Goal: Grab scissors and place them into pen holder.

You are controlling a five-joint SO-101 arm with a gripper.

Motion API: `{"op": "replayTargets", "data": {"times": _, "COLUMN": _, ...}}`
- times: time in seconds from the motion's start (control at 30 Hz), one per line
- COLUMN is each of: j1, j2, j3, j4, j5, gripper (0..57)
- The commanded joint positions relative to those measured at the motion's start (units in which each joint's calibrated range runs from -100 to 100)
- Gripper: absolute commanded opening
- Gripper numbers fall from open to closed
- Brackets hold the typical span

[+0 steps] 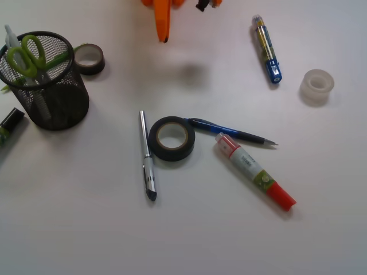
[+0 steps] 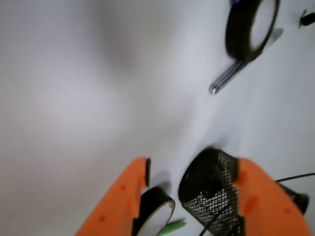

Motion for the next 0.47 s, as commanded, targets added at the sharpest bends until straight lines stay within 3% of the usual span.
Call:
{"op": "replayTargets", "data": {"times": 0.0, "j1": 0.95, "j2": -0.37, "j3": -0.40, "j4": 1.34, "j5": 0.05, "gripper": 2.7}}
{"op": "replayTargets", "data": {"times": 0.03, "j1": 0.73, "j2": -0.37, "j3": -0.49, "j4": 1.78, "j5": 0.05, "gripper": 0.0}}
{"op": "replayTargets", "data": {"times": 0.43, "j1": 0.58, "j2": -0.37, "j3": -0.86, "j4": 3.62, "j5": 0.05, "gripper": 0.3}}
